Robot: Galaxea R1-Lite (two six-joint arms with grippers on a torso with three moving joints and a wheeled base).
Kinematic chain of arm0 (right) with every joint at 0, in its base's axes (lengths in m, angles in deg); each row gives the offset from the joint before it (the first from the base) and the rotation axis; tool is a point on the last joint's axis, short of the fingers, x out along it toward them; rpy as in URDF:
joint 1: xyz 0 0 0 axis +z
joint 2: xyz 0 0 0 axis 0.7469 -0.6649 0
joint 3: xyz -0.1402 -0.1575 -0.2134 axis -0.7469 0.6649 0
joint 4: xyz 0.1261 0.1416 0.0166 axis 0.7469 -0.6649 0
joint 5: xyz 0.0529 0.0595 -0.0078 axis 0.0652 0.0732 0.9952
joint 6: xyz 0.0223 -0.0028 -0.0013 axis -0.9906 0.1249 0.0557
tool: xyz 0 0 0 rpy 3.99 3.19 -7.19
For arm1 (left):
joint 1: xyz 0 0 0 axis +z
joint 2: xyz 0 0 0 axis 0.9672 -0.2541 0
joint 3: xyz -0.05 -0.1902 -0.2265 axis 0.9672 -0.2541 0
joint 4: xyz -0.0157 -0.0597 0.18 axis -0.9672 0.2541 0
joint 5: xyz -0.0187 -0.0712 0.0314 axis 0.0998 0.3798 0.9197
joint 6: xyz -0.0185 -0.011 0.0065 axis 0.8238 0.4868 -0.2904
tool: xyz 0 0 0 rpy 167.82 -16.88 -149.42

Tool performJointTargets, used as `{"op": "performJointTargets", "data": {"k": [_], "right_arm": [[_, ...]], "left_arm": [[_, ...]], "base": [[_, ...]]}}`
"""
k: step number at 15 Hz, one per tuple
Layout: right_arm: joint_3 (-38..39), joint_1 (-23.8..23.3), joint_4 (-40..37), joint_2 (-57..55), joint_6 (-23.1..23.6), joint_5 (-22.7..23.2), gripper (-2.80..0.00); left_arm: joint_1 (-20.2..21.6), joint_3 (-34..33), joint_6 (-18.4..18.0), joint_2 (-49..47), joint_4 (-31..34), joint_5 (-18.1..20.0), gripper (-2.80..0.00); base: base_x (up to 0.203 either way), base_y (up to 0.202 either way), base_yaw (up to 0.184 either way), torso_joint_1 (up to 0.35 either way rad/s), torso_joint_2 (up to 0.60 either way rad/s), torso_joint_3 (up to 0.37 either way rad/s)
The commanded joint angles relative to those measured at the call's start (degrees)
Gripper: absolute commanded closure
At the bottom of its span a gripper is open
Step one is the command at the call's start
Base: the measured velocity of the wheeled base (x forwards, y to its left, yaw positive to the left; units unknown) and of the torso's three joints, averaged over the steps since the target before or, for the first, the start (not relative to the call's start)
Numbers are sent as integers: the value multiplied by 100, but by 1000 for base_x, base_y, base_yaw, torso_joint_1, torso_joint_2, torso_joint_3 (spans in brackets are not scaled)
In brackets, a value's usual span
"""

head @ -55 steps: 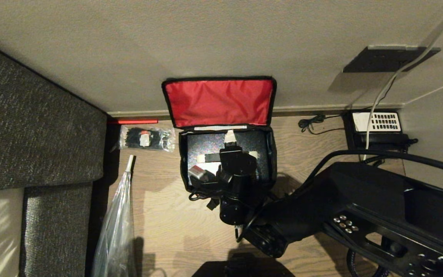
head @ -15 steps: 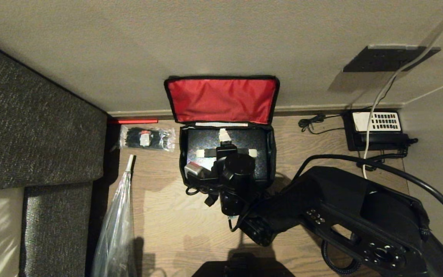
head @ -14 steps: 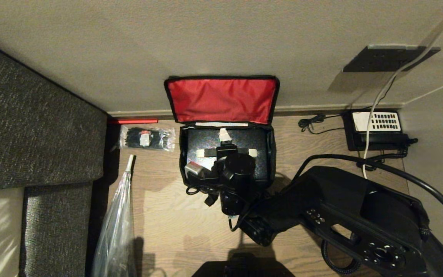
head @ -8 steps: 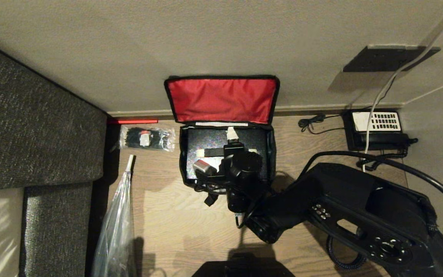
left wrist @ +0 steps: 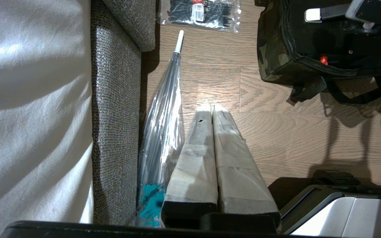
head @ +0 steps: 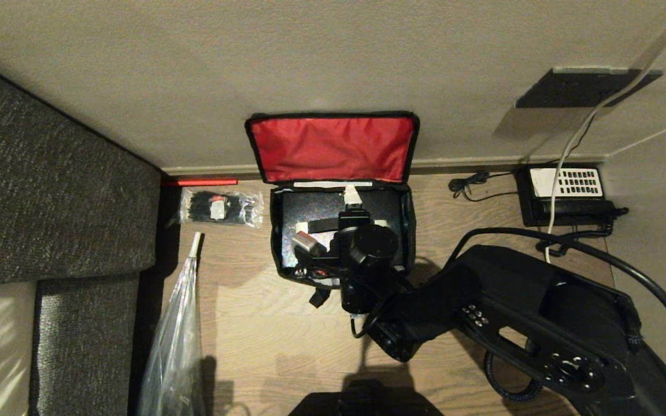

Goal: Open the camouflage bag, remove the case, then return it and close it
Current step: Grip the handle

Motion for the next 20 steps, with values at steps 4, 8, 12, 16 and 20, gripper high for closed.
{"op": "performJointTargets", "data": {"k": [4,8,12,16,20], "right_arm": [[-90,-124,92,-154,44,-21,-280],[-197,-190,237,-262,-31,-210,-280],[-545,-190,244,-466,-170,-225,-280],[-1166,-207,208,-678,-213,-223,-280],[-1201,-217,208,-714,-222,-223,-280]], "left_arm": [[2,-18,4,20,2,-4,0],[2,-18,4,20,2,-4,0],[2,-18,12,20,2,-4,0],[2,-18,4,20,2,-4,0],[2,-18,4,20,2,-4,0]], "base": [[0,0,0,0,0,0],[0,0,0,0,0,0],[0,0,0,0,0,0],[0,0,0,0,0,0],[0,0,0,0,0,0]]}}
